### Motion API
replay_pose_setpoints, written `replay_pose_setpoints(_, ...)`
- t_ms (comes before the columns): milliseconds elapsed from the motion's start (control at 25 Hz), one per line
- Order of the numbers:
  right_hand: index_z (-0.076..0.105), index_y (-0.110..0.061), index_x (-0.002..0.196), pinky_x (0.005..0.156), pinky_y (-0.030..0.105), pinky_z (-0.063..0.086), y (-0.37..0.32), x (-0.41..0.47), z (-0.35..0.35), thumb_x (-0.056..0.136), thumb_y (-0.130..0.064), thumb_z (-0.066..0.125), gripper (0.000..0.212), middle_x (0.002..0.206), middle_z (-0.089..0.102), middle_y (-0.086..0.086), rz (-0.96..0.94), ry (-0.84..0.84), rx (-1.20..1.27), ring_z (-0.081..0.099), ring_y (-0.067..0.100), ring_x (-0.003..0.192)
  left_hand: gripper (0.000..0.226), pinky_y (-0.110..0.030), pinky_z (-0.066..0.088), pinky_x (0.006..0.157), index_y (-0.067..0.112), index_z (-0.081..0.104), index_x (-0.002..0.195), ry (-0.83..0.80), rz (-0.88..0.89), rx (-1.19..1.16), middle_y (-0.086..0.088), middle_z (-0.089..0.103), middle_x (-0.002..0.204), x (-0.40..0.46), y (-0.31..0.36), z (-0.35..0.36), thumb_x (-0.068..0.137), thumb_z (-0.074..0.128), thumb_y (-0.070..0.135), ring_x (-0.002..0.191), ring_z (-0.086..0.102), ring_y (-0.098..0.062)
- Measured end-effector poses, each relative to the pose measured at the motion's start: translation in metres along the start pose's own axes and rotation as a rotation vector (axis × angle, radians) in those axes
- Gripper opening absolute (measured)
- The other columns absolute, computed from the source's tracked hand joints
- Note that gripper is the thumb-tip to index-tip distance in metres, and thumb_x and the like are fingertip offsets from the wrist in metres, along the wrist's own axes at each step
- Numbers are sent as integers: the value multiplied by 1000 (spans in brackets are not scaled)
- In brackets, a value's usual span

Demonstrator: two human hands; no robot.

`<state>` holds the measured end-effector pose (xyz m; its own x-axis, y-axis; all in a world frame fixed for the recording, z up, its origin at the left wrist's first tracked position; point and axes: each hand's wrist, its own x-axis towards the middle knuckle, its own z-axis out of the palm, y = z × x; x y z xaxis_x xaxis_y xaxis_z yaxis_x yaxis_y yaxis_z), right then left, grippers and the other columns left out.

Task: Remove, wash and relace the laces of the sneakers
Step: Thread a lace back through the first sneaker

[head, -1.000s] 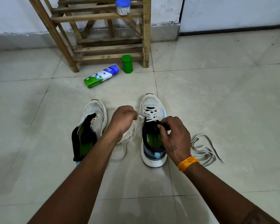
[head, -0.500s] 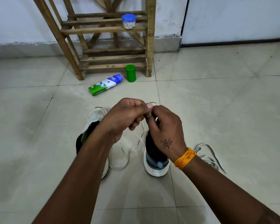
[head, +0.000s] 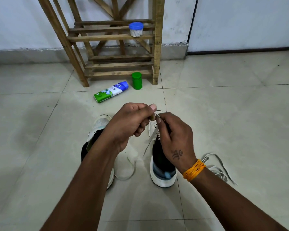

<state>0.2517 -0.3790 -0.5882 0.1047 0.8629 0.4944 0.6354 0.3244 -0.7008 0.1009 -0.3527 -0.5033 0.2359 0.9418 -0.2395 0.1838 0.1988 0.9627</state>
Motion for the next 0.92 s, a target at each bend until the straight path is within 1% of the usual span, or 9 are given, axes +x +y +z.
replay_pose_setpoints(80, 63, -21, 89, 62, 38, 45, 10, -6, 5, 104, -32, 52, 22, 74, 57, -7, 63, -88, -70, 53, 16, 68, 36, -22, 27, 46, 13, 62, 73, 4, 3, -1, 4, 41, 55, 0, 2, -2, 103, 58, 32, 48, 33, -11)
replay_pose_setpoints(160, 59, -25, 86, 58, 36, 41, 15, -12, 9, 103, -35, 53, 20, 65, 50, -8, 99, -135, -92, 48, 14, 62, 35, -22, 29, 47, 11, 62, 75, 5, -4, 5, 3, 42, 55, 1, 1, -5, 103, 58, 31, 48, 33, -12)
replay_pose_setpoints(320, 66, -24, 116, 60, 26, 41, -7, -1, 2, 103, -25, 58, 15, 68, 52, -15, 23, -63, -6, 49, 7, 63, 34, -23, 32, 46, 1, 72, 86, -40, -21, 19, -3, 53, 59, 1, -7, -5, 104, 57, 25, 48, 42, -13)
replay_pose_setpoints(400, 67, -23, 104, 63, 27, 40, -8, 4, 2, 103, -16, 57, 12, 76, 52, -17, -15, -41, 16, 50, 6, 70, 31, -21, 36, 45, -4, 74, 95, -39, -33, 12, -8, 66, 68, 1, -8, -5, 104, 56, 20, 49, 51, -13)
replay_pose_setpoints(480, 68, -21, 100, 64, 33, 44, -1, 3, 3, 104, -21, 53, 16, 79, 57, -13, 27, -42, 25, 54, 11, 73, 25, -23, 42, 48, -3, 74, 100, 4, -37, -7, -13, 74, 77, 1, -8, -6, 104, 55, 14, 53, 58, -15)
replay_pose_setpoints(640, 69, -20, 97, 65, 42, 48, 11, -7, 10, 103, -24, 50, 20, 79, 63, -7, 81, -83, 49, 59, 16, 73, 15, -24, 56, 55, -1, 67, 107, -22, -25, -200, -19, 78, 92, 1, -10, -5, 103, 57, 11, 61, 69, -18)
replay_pose_setpoints(760, 72, -25, 105, 68, 42, 51, 10, -7, 12, 100, -22, 48, 24, 82, 69, -4, 131, -116, 147, 64, 17, 76, 23, -26, 61, 62, 1, 67, 108, -109, -51, -387, -23, 76, 104, 1, -14, -5, 106, 49, 16, 77, 76, -25)
replay_pose_setpoints(840, 73, -31, 109, 69, 40, 52, 9, -7, 10, 100, -17, 50, 28, 80, 70, -5, 176, -114, 199, 65, 14, 73, 31, -29, 62, 69, -1, 65, 114, -190, -77, -461, -25, 74, 114, 2, -18, -6, 104, 38, 8, 93, 77, -32)
replay_pose_setpoints(920, 73, -31, 108, 65, 40, 51, 10, -10, 10, 102, -16, 52, 27, 74, 68, -5, 208, -113, 202, 62, 13, 66, 30, -30, 63, 72, -3, 64, 117, -216, -70, -455, -25, 73, 116, 3, -25, -7, 100, 39, -1, 102, 75, -35)
